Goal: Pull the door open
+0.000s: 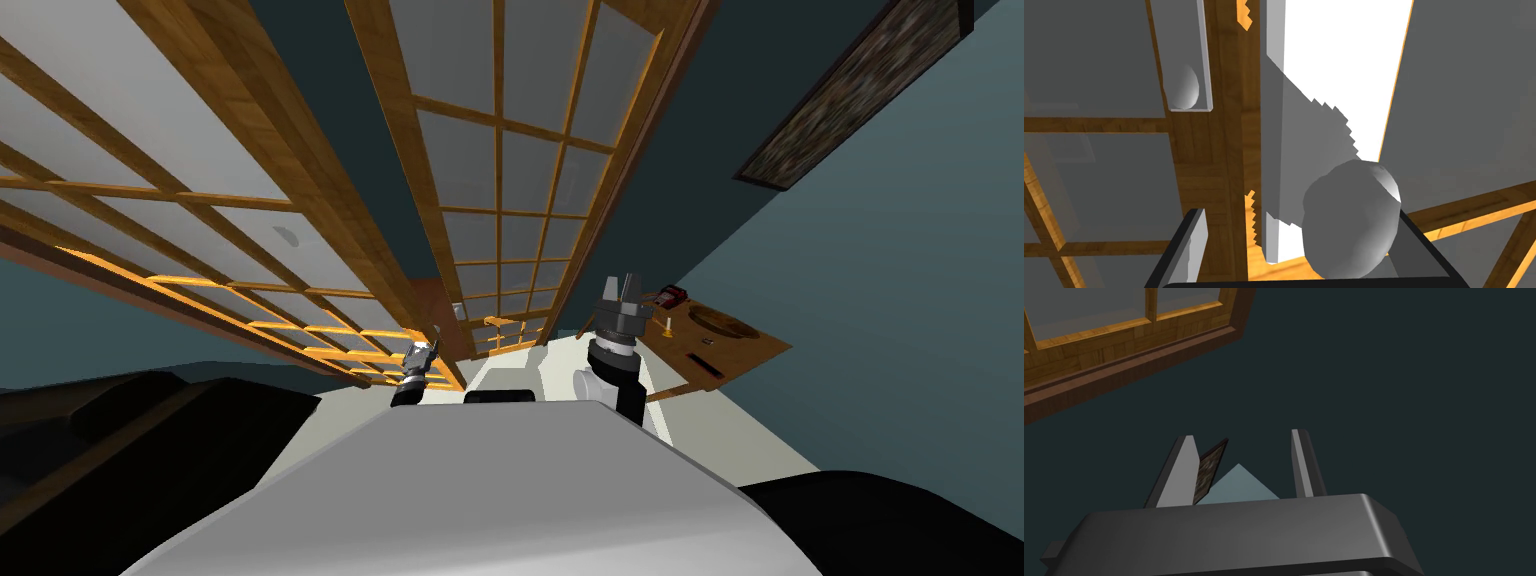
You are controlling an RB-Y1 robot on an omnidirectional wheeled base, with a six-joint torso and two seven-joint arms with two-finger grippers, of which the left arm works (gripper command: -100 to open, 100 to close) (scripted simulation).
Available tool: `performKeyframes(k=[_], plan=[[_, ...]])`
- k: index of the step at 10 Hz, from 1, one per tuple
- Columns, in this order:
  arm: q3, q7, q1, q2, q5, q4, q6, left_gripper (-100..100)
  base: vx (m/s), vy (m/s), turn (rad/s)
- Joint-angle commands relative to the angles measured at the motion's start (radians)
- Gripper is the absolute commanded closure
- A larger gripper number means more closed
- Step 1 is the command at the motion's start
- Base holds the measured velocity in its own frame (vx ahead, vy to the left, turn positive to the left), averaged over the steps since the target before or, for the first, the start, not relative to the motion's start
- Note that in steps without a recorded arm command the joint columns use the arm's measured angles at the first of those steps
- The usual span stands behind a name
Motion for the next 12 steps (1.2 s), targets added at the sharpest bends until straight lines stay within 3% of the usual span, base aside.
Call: performKeyframes(k=[1, 3, 4, 5, 6, 8, 9, 12], plan=[[0.007, -0.026, -0.012, -0.010, -0.008, 0.034, -0.009, -100, 0.138, -0.003, -0.043], [0.013, -0.055, -0.028, -0.026, -0.017, 0.064, -0.017, -100, 0.169, 0.024, -0.045], [0.013, -0.044, -0.020, -0.019, -0.013, 0.055, -0.018, -100, 0.084, 0.011, -0.007], [0.021, -0.044, -0.004, 0.001, -0.012, 0.064, -0.022, -100, -0.084, 0.011, 0.040], [0.021, -0.044, -0.004, 0.001, -0.012, 0.064, -0.022, -100, -0.121, -0.005, 0.024], [0.037, -0.035, 0.017, 0.041, -0.004, 0.079, -0.032, -100, -0.148, -0.013, -0.011], [0.051, -0.020, 0.010, 0.031, 0.005, 0.087, -0.049, -100, 0.027, -0.019, -0.222], [0.049, -0.021, 0.007, 0.024, 0.005, 0.083, -0.050, -100, 0.127, 0.020, -0.065]])
